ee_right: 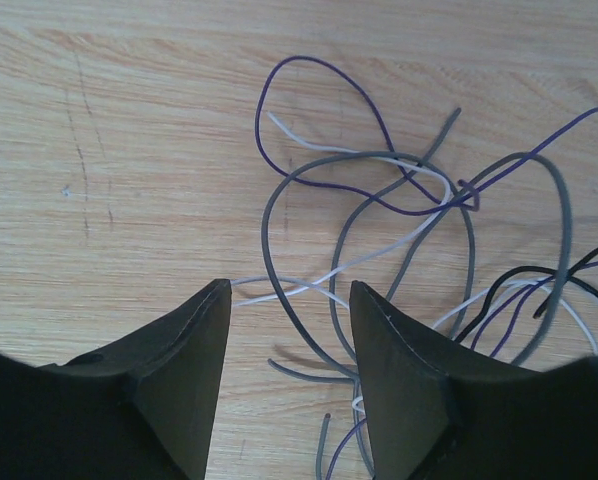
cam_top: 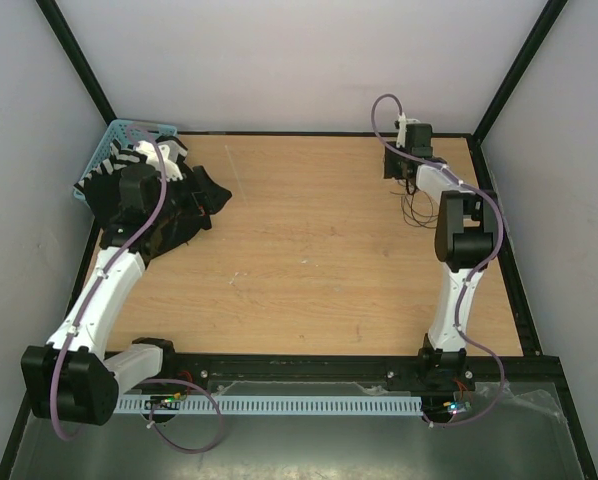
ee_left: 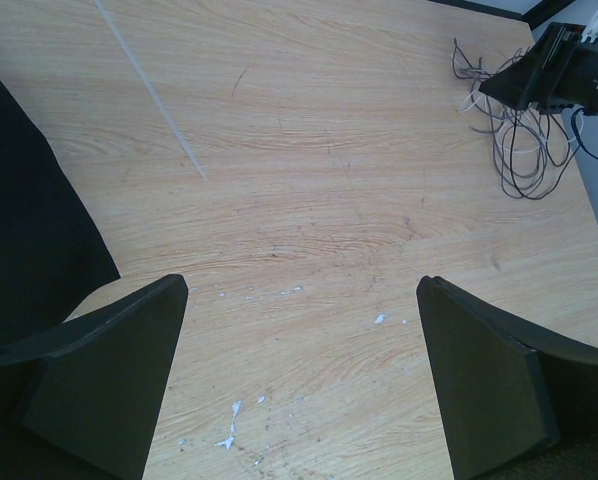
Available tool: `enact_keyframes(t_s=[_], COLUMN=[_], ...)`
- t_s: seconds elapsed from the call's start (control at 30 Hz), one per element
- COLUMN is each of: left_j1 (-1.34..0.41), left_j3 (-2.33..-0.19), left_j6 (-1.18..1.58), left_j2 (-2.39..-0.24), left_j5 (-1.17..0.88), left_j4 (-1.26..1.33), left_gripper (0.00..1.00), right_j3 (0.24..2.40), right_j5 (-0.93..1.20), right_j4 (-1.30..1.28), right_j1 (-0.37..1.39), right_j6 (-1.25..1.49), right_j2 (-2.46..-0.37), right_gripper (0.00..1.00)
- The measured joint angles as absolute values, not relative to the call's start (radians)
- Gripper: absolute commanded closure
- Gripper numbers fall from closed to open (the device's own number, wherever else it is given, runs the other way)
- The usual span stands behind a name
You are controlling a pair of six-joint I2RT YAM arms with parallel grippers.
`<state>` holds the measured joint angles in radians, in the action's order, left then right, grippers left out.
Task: Zip-tie the wires
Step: Pick up the cable at the center of the board.
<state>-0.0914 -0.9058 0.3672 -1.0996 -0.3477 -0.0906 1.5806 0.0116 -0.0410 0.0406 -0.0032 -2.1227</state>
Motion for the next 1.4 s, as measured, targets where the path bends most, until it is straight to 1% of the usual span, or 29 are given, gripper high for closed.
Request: enact_keyframes(t_s=[0.1, 0.27, 0.3, 0.47, 0.6, 0.8, 1.0, 1.1, 1.27, 1.4], left_j1=[-0.091, -0.091, -0.091, -0.091, -0.091, -0.092, -0.110, -0.136, -0.171, -0.181], left_j3=[-0.906, -0.905, -0.906, -0.906, -0.906, -0.906, -0.945, -0.981, -1.019, -1.032], left_j6=[0.368, 0.368, 0.367, 0.368, 0.368, 0.373, 0.403, 0.412, 0.413, 0.418], left_j2=[-1.105, -1.118, -1.120, -1.126, -1.126, -1.126, -1.126, -1.121, -1.112, -1.112], left_j5=[-0.348, -0.348, -0.348, -0.348, -0.348, -0.360, -0.416, -0.447, -0.483, -0.500], left_j4=[-0.091, -0.091, -0.091, -0.091, -0.091, -0.091, -0.096, -0.083, -0.045, -0.022], left_gripper=[0.01, 0.01, 0.01, 0.01, 0.01, 0.01, 0.01, 0.01, 0.01, 0.01], right_j3=[1.585, 1.599, 1.601, 1.608, 1.608, 1.604, 1.594, 1.624, 1.737, 1.739], right_j5=[0.010, 0.004, 0.004, 0.000, 0.000, 0.000, 0.028, 0.084, 0.167, 0.260], right_j4=[-0.051, -0.060, -0.061, -0.064, -0.069, -0.106, -0.128, -0.132, -0.109, -0.031], right_j1=[0.041, 0.041, 0.041, 0.041, 0.041, 0.041, 0.041, 0.041, 0.041, 0.041], right_j6=[-0.005, -0.009, -0.009, -0.012, -0.013, -0.015, -0.014, -0.010, 0.020, 0.081], right_j2=[-2.141, -2.156, -2.157, -2.157, -2.155, -2.087, -1.884, -1.772, -1.649, -1.536], right_gripper=[0.44, 0.57, 0.62, 0.90, 1.00, 1.00, 1.00, 1.00, 1.00, 1.00])
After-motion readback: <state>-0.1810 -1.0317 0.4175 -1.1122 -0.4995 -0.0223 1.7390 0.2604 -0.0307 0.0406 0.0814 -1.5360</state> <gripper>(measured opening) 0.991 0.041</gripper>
